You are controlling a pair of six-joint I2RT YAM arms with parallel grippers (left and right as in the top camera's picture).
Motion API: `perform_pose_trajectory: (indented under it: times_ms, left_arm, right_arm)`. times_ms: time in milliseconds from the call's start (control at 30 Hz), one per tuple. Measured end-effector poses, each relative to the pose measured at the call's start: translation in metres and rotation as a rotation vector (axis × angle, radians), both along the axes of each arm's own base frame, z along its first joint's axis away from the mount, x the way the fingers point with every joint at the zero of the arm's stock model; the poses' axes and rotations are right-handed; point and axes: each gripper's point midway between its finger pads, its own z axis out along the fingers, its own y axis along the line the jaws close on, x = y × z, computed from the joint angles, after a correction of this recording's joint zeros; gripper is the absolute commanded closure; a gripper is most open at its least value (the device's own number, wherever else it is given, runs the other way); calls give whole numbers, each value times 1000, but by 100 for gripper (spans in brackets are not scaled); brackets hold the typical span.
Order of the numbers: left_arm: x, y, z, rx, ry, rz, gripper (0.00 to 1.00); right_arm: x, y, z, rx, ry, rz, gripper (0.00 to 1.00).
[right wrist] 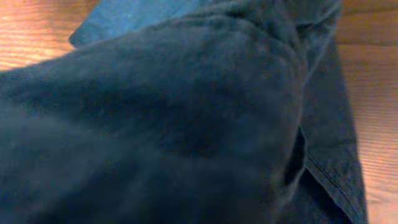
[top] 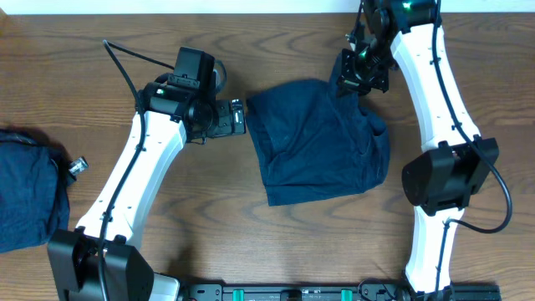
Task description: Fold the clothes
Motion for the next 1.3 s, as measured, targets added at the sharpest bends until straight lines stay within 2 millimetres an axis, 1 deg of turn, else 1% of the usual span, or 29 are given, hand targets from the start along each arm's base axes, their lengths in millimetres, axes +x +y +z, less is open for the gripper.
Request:
perform_pose_trajectory:
  times_ms: [100,300,367,433,633,800,900,1167,1300]
  left_arm:
    - [-1,0,-4,0,3,1,2]
    - [-1,0,-8,3,15,3,2]
    - [-1,0,-8,3,16,3,2]
    - [-1,0,-8,3,16,3,2]
    - [-1,0,-8,3,17,3,2]
    - [-1,0,-9,3,17,3,2]
    - [-1,0,-9,3,17,3,2]
    - [-2,1,-9,4,22,3,2]
    - [-2,1,-9,4,22,3,2]
  right_arm:
    - [1,-7,11,-15,-29,-15,98]
    - [-3,-27,46,-37,-102,-55,99]
    - [-6,-32,55,-44,-119,-62,98]
    - [-9,-33,61,-48,-129,-63,99]
    - [-8,-36,62,-66,-137,-66,99]
    - [-5,-44,76,-100,-186,-87,99]
    - [-3,-51,82,-139,-211,-101,99]
    - [1,-73,82,-221,-226,-133,99]
    - [4,-97,82,-244,-226,-173,99]
